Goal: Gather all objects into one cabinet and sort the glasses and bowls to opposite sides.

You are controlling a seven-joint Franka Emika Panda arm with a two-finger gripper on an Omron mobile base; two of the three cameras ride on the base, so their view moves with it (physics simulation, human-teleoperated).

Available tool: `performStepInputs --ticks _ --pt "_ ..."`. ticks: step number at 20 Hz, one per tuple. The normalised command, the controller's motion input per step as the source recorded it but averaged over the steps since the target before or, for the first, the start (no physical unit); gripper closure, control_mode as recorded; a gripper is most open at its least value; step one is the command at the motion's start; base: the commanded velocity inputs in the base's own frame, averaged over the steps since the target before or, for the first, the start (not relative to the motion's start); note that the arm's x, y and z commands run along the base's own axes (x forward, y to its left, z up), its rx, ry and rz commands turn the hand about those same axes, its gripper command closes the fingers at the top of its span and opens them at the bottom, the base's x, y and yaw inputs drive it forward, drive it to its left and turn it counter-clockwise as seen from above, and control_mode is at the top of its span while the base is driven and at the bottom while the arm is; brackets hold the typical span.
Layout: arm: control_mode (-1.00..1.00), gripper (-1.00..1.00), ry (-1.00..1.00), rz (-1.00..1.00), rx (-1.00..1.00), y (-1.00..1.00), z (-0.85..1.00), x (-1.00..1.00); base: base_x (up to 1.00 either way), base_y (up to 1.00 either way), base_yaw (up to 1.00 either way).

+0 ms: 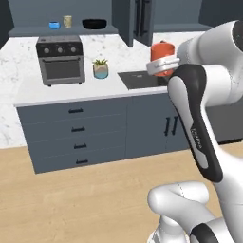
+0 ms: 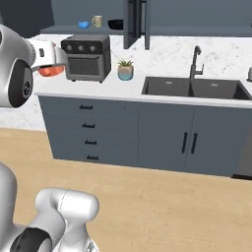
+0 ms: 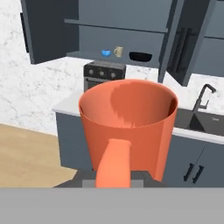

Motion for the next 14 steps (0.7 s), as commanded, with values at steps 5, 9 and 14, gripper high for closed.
performStepInputs --ticks 5,9,14 --pt "1.0 1.0 0.0 0.0 0.0 0.0 0.0 0.0 0.62 0.14 0.0" --pt "1.0 1.0 0.0 0.0 0.0 0.0 0.0 0.0 0.47 0.37 0.0" --pt "1.0 1.0 0.0 0.0 0.0 0.0 0.0 0.0 0.55 0.18 0.0"
